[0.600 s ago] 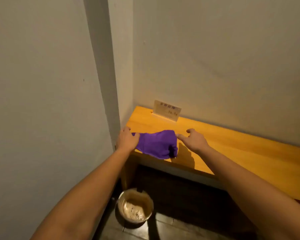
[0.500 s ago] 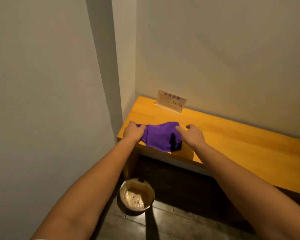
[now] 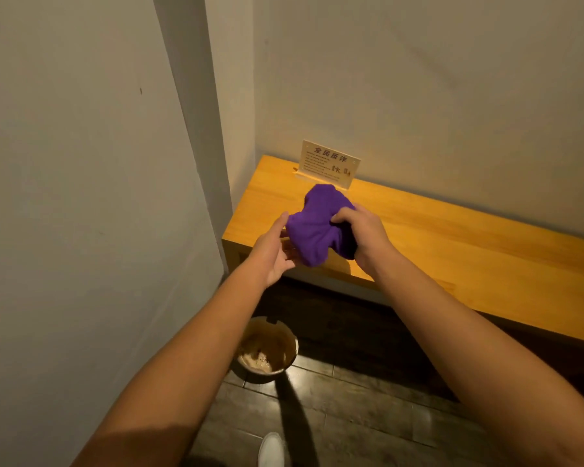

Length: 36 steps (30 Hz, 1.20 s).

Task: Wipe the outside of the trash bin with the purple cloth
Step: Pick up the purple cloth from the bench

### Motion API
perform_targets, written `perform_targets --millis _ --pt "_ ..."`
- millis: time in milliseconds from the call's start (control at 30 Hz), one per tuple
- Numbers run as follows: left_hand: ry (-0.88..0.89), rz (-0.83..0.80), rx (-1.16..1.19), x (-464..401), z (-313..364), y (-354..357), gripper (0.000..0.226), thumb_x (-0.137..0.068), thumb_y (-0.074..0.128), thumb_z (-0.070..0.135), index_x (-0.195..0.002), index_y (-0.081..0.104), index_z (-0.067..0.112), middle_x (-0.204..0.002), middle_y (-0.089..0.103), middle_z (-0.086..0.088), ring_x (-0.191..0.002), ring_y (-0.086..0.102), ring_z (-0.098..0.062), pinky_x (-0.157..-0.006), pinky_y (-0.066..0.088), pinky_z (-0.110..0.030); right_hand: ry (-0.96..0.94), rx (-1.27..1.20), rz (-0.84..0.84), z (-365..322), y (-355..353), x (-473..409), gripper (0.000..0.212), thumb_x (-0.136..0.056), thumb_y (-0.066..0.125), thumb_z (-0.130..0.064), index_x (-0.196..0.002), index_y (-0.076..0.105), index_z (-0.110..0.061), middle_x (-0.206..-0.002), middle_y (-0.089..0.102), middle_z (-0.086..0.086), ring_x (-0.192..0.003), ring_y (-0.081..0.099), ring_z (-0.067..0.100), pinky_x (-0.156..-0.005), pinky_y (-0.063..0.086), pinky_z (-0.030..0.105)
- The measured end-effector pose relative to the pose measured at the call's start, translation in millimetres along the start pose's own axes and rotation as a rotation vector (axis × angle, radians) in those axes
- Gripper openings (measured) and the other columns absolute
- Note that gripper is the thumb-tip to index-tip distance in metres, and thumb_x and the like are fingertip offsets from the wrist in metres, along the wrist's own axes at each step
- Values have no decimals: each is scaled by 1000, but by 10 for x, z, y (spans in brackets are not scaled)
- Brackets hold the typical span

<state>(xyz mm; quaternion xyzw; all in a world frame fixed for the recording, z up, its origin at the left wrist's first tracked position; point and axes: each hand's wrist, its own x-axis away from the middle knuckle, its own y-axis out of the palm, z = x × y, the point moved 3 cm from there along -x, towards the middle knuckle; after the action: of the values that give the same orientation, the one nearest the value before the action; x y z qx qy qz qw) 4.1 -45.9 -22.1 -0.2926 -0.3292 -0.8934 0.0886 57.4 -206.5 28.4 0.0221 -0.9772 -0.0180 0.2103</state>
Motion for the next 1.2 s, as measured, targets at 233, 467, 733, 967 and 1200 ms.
perform_targets --millis 233,467,733,967,1200 --pt "53 -156 -242 572 9 176 77 -86 62 69 -134 58 8 -119 69 -11 -108 67 -24 -96 53 -45 26 -6 -267 -167 -319 710 26 -53 59 -3 -78 64 -10 -74 60 6 -66 58 20 -53 45 23" --pt "83 -237 -301 1136 -796 435 74 -71 87 51 -126 65 6 -119 77 -7 -114 71 -21 -91 58 -35 -26 151 -367 96 -806 996 42 -76 58 5 -108 77 -14 -94 70 11 -83 65 22 -68 51 31" --pt "21 -133 -188 1549 -1982 695 68 -76 86 46 -133 58 20 -117 78 -3 -112 72 -25 -93 58 -53 -113 79 -345 646 -1470 1376 21 -71 84 -20 -69 66 -31 -68 62 -10 -69 59 9 -62 47 24" --pt "184 116 9 1729 -2246 796 70 -77 79 51 -130 62 9 -123 75 -13 -112 72 -29 -95 58 -44 -372 568 -129 715 -1838 1675 25 -88 79 -38 -85 60 -21 -93 65 -1 -84 59 13 -67 43 26" --pt "410 256 -655 1762 -2292 691 29 -94 72 29 -119 58 30 -113 70 3 -100 69 -13 -76 57 -22 -167 477 -271 1131 -1628 1972 96 -74 73 -76 -156 34 -44 -158 43 -5 -132 46 12 -103 49 41"
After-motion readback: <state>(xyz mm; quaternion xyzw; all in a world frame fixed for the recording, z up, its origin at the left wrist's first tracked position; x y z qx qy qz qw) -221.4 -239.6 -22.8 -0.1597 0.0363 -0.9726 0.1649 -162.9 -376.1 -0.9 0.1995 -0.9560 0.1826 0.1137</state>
